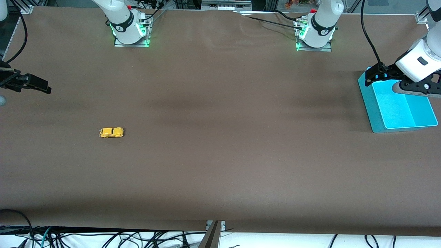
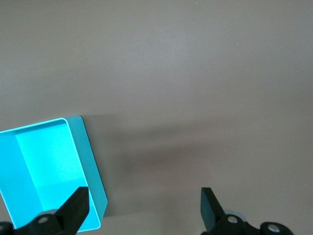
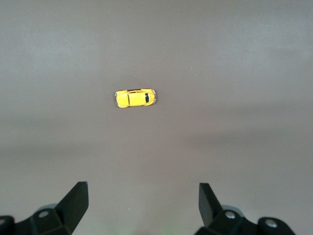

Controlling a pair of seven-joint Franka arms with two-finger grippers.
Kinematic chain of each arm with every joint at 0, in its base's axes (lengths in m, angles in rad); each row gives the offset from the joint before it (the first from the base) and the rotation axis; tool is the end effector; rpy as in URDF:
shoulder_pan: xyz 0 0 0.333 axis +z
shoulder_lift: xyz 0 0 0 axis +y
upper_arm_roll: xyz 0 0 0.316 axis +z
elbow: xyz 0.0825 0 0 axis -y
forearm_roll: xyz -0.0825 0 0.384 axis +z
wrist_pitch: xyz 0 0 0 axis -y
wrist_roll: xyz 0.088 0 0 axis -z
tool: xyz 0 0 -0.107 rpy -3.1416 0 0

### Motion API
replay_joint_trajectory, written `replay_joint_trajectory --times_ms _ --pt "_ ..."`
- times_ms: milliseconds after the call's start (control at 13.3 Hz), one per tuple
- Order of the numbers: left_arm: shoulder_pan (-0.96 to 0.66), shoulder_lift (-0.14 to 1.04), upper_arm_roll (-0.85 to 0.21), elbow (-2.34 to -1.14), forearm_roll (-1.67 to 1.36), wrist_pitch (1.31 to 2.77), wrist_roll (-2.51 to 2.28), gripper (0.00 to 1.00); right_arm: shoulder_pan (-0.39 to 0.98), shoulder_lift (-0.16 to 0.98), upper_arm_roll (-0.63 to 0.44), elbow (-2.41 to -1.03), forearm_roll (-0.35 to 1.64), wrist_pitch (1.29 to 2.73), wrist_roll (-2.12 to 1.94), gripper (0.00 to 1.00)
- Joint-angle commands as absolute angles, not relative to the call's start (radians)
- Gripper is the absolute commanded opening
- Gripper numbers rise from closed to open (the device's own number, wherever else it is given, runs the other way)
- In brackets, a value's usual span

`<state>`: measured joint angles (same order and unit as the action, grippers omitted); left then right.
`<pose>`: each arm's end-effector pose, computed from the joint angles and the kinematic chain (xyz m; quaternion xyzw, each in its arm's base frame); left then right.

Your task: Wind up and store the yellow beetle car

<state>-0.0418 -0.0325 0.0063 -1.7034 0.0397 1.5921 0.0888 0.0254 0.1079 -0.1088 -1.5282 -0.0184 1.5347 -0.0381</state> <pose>0.5416 -0.0150 0.5817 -0.9970 0.0633 0.0399 0.0186 0.5793 -0.0472 0.5806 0.9984 -0.0225 -0.0512 0.0120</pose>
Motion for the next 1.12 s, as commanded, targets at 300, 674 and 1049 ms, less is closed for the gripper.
replay_joint_trajectory --times_ms 300,674,1049 --pt "-0.031 -0.028 0.000 -1.687 0.020 1.591 0.097 1.00 0.038 0.136 -0.098 -1.531 -0.006 1.525 -0.028 1.00" --pt "-0.029 -0.028 0.002 -1.687 0.020 1.589 0.100 1.00 0.063 0.158 -0.098 -1.531 -0.006 1.480 -0.031 1.00" --pt "-0.029 -0.028 0.000 -1.687 0.020 1.591 0.097 1.00 0.074 0.247 -0.103 -1.534 -0.047 1.457 -0.416 1.00"
